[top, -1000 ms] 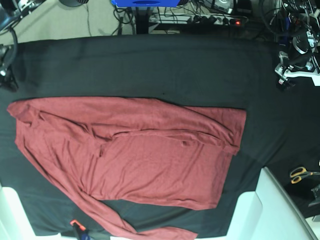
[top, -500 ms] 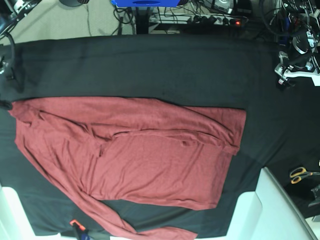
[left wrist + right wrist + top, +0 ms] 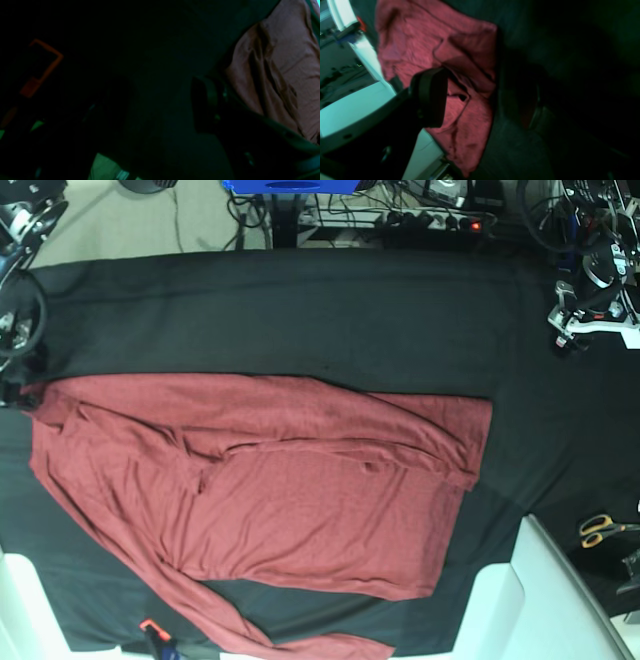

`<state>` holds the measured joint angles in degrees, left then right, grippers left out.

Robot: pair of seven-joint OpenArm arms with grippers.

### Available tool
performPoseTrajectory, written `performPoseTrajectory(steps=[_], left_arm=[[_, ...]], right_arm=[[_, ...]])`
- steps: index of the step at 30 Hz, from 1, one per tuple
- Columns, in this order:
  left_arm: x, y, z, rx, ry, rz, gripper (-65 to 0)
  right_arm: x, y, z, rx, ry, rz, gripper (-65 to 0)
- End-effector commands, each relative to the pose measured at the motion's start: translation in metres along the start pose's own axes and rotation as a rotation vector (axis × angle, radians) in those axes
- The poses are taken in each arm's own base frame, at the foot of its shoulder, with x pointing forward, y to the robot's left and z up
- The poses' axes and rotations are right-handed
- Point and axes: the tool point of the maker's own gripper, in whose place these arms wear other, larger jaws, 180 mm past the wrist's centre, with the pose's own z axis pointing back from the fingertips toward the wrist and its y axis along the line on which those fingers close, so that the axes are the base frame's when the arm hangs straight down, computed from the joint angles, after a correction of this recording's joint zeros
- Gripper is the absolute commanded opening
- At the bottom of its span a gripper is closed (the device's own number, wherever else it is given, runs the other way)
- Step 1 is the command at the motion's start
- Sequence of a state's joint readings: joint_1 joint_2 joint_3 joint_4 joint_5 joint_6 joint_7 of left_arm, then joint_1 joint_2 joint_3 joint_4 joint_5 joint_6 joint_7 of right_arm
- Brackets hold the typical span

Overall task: Fold the T-shirt properly
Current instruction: 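Grasp the shirt's shoulder corner with the right gripper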

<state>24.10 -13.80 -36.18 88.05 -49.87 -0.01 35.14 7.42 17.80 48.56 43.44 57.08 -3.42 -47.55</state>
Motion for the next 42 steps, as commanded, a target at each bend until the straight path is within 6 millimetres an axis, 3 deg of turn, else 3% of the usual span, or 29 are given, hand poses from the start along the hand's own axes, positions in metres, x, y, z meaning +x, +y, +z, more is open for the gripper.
performPoseTrajectory(steps=[1, 7, 12, 18, 22, 36, 42], left_arm=[[0.016, -0.005, 0.002, -0.020, -0.042, -0.018, -26.7], [0.020, -0.010, 0.000, -0.030, -0.053, -0.015, -26.7], [0.021, -0.011, 0.000, -0.033, -0.056, -0.014, -26.7], [0.021, -0.011, 0.000, -0.032, -0.053, -0.014, -26.7], [0.021, -0.011, 0.000, -0.033, -0.054, -0.014, -26.7], [0.020, -0.009, 0.001, -0.028, -0.052, -0.014, -26.7], [0.019, -0.008, 0.001, -0.027, -0.050, -0.015, -26.7]], right_arm=[[0.015, -0.004, 0.002, -0.044, -0.060, 0.031, -24.3], [0.015, 0.015, 0.000, 0.026, -0.060, 0.099, -24.5], [0.016, 0.019, 0.000, 0.032, -0.060, 0.101, -24.6], [0.022, 0.045, 0.026, 0.080, -0.050, 0.195, -24.6], [0.010, 0.061, 0.029, 0.119, -0.052, 0.232, -24.6], [-0.001, 0.051, 0.019, 0.109, -0.022, 0.196, -24.6], [-0.010, 0.033, -0.002, 0.073, 0.018, 0.111, -24.6]])
